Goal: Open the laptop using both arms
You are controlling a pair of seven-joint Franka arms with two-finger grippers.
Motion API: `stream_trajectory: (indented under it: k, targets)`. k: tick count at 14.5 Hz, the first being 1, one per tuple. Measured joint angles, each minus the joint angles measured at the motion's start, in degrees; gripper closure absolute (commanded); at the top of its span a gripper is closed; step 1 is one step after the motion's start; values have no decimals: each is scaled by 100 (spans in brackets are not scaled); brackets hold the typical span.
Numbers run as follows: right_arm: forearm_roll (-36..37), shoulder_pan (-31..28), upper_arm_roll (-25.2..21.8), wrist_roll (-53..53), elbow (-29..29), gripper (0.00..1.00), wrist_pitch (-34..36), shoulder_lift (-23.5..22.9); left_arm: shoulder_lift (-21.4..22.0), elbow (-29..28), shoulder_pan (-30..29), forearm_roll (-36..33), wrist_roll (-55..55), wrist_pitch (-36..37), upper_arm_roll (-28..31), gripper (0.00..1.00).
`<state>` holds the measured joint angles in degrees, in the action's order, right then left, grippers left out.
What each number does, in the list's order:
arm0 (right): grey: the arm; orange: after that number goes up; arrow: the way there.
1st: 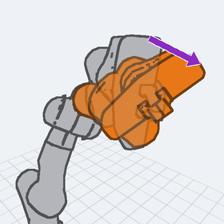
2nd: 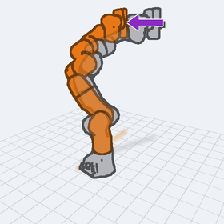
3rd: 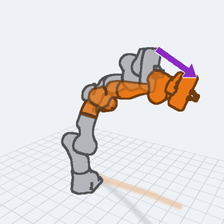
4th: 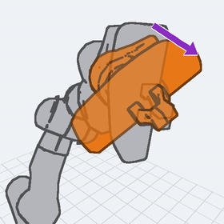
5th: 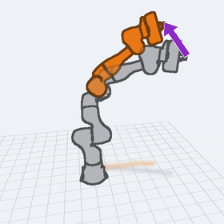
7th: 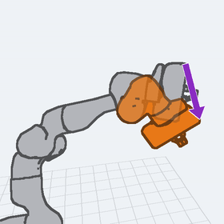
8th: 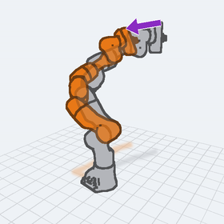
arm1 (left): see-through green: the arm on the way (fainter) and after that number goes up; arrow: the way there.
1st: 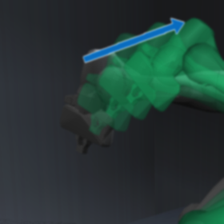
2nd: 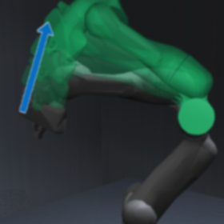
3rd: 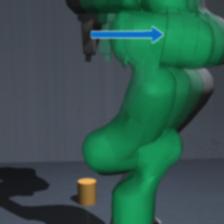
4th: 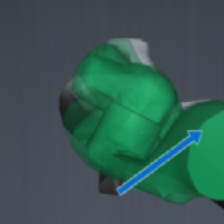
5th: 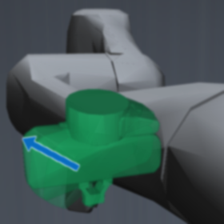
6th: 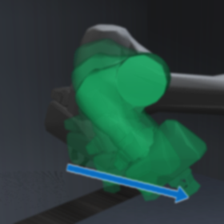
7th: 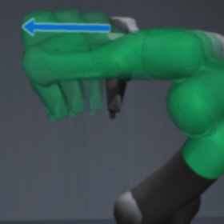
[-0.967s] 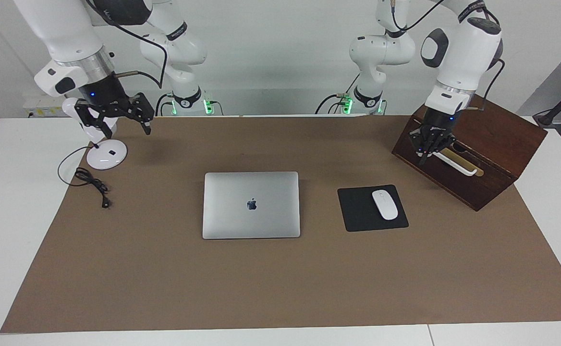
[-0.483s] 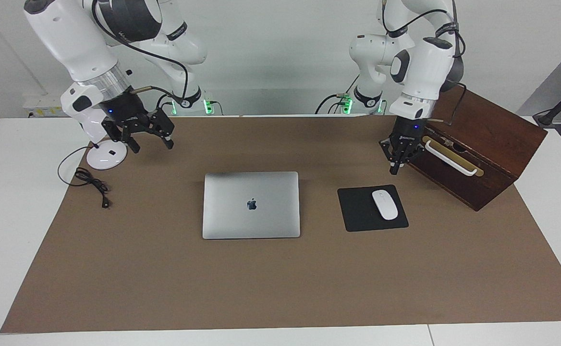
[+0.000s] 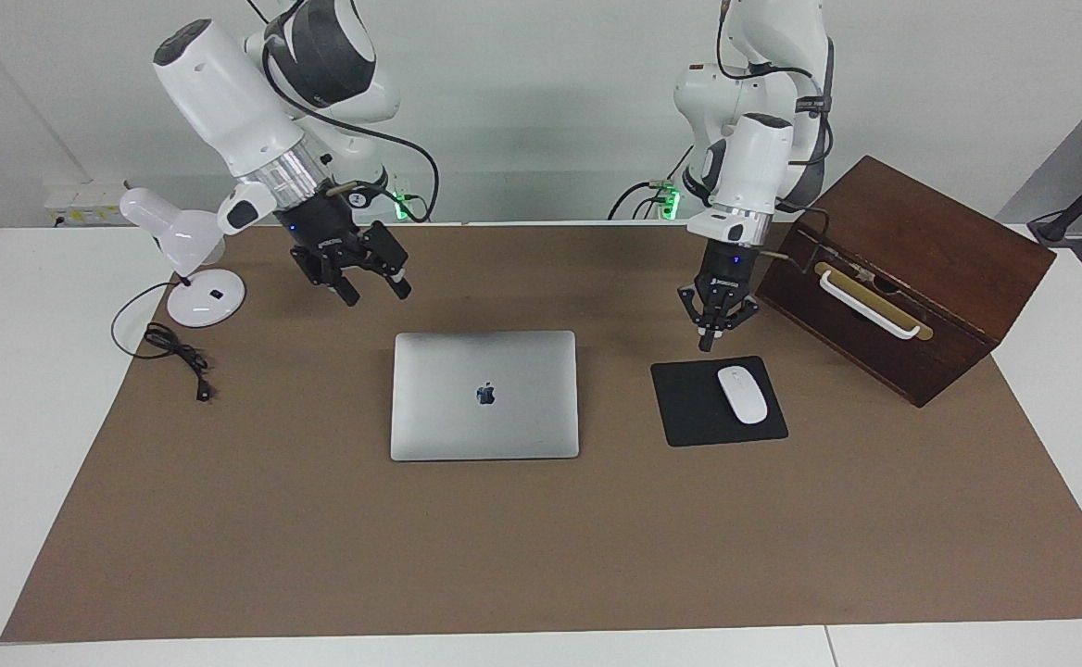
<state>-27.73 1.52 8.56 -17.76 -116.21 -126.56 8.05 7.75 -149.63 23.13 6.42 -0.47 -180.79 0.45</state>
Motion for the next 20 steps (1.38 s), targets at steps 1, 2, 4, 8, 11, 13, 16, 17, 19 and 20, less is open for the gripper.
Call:
stream_trajectory:
  k: [1,2,4,8,11,13,16,17,19,20]
  targets:
    - [-108,111,0,-102,-182,0,-252,74,-126,-25,128,0,-11,-255,0,100]
    - [-246,250,1,-184,-385,0,-566,149,-250,-49,260,0,-28,-505,-1,100]
    - [-513,518,5,-241,-839,0,-1203,284,-415,-83,497,1,-81,-804,0,100]
    - [-1102,914,5,-238,-1682,0,-2184,565,-598,-212,998,1,-465,-1433,1,100]
    - [-2042,1272,9,10,-2229,0,-2852,853,-766,-386,1414,4,-802,-1799,-1,100]
    - [-2908,1449,9,475,-2497,0,-3195,1050,-792,-404,1593,5,-1081,-1832,-1,100]
    - [-3997,1609,6,1124,-2815,0,-3432,1338,-804,-410,1887,32,-1307,-1839,1,100]
    - [-4171,1633,6,1189,-2917,0,-3471,1427,-827,-413,1991,115,-1325,-1839,4,100]
    - [-4518,1733,5,1284,-3110,0,-3601,1592,-907,-414,2195,306,-1326,-1839,4,100]
    - [-4746,1865,5,1307,-3184,0,-3775,1644,-953,-414,2269,346,-1327,-1839,6,100]
